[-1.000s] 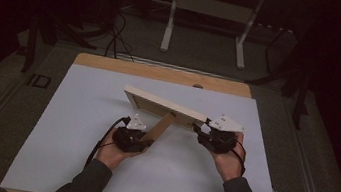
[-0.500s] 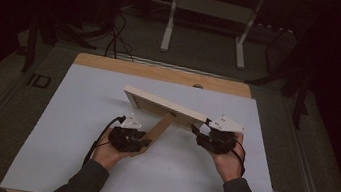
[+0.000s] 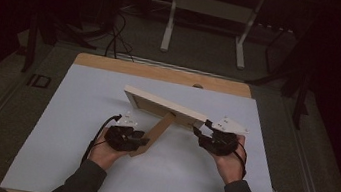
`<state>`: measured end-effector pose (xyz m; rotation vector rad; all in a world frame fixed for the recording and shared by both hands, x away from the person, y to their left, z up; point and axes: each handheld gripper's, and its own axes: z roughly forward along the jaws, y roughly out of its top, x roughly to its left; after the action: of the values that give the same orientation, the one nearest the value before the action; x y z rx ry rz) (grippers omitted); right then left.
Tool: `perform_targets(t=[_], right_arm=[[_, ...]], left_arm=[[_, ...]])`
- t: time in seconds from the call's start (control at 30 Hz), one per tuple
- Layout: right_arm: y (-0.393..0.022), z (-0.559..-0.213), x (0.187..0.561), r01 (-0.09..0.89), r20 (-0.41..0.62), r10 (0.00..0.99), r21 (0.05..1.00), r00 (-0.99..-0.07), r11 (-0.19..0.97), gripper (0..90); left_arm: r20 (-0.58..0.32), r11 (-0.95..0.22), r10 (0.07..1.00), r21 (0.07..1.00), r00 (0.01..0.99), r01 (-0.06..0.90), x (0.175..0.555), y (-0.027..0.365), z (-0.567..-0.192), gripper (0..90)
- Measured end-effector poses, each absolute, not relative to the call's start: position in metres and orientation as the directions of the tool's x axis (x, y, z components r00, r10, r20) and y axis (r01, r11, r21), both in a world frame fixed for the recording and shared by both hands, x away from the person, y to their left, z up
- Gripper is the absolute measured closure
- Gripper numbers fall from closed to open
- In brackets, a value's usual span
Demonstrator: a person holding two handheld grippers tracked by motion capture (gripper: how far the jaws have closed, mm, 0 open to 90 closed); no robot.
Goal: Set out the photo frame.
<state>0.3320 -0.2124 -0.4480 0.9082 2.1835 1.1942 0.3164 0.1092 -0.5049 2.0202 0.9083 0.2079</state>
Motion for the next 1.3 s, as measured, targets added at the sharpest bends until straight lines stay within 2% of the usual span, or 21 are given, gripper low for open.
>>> perform_targets(t=[0.47, 0.73, 0.97, 1.1, 1.3], right_arm=[[-0.223, -0.455, 0.326, 0.333, -0.068, 0.729, 0.858, -0.681, 0.391, 52.9], [-0.232, -0.464, 0.330, 0.363, -0.041, 0.721, 0.843, -0.691, 0.396, 50.3], [-0.237, -0.470, 0.337, 0.403, -0.030, 0.755, 0.832, -0.655, 0.382, 50.7], [-0.239, -0.473, 0.341, 0.410, -0.038, 0.766, 0.827, -0.642, 0.385, 56.3], [-0.242, -0.474, 0.346, 0.422, -0.051, 0.776, 0.815, -0.629, 0.396, 74.8]], left_arm=[[-0.223, -0.286, 0.664, 0.806, 0.714, 0.518, 0.316, 0.128, -0.490, 59.8], [-0.218, -0.251, 0.693, 0.821, 0.687, 0.514, 0.324, 0.139, -0.481, 64.9], [-0.206, -0.224, 0.744, 0.820, 0.636, 0.528, 0.336, 0.144, -0.472, 68.4], [-0.203, -0.204, 0.770, 0.820, 0.605, 0.535, 0.344, 0.145, -0.471, 72.4], [-0.183, -0.199, 0.795, 0.822, 0.578, 0.534, 0.352, 0.143, -0.467, 81.7]])
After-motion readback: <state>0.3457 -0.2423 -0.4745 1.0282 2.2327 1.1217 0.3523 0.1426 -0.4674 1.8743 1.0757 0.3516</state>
